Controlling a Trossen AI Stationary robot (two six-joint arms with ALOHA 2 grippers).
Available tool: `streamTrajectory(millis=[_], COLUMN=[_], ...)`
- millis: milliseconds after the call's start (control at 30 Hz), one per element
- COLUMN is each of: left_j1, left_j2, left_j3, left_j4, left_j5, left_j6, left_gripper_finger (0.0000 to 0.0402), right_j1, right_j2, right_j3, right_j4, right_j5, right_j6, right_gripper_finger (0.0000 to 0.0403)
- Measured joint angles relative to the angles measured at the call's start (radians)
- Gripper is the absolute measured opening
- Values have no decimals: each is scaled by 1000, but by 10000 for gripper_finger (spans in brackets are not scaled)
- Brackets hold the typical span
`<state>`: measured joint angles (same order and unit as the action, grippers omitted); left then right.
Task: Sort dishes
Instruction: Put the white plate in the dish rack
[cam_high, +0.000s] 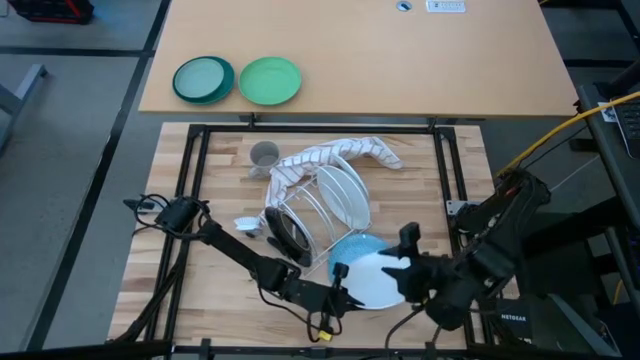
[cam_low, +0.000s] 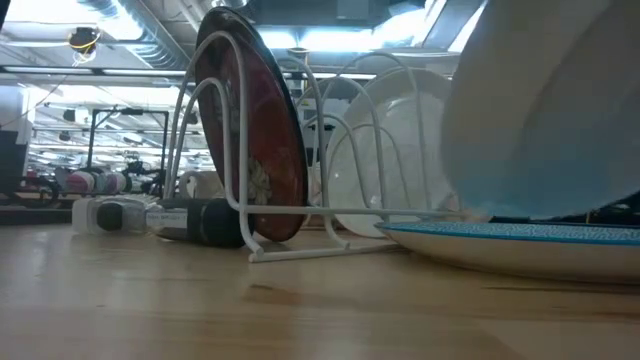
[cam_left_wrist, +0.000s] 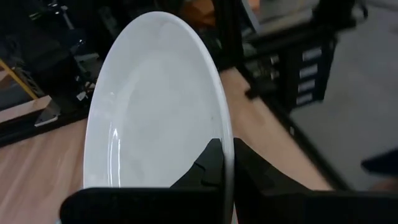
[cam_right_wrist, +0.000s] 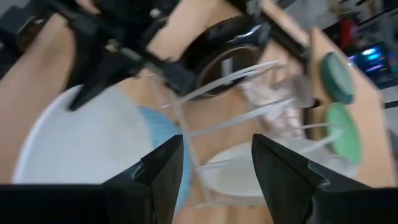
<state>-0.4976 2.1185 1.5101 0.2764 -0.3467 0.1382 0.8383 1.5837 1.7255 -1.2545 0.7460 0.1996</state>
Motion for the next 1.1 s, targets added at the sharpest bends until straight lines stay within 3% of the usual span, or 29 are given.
streamTrajectory(millis=[267,567,833,1100], left_j1=[-1,-1,-24,-79], left_j2=[0,-2,-3,-3], left_j3=[103,227,340,399], left_j4=[2,3,9,93], left_j5=[-81,-397,-617,-963], left_j6=[-100,-170,-191,-121], left_gripper_finger=[0,0,0,0], right_j1=[0,6,58,132], right_j2=[0,-20,-147,-331], right_j3=[258,479,489,347], right_j4=[-194,-317,-318,-317], right_j5=[147,256,321,417], right_j6=[-98,-289,-379,-387], right_gripper_finger=[195,195,195,195])
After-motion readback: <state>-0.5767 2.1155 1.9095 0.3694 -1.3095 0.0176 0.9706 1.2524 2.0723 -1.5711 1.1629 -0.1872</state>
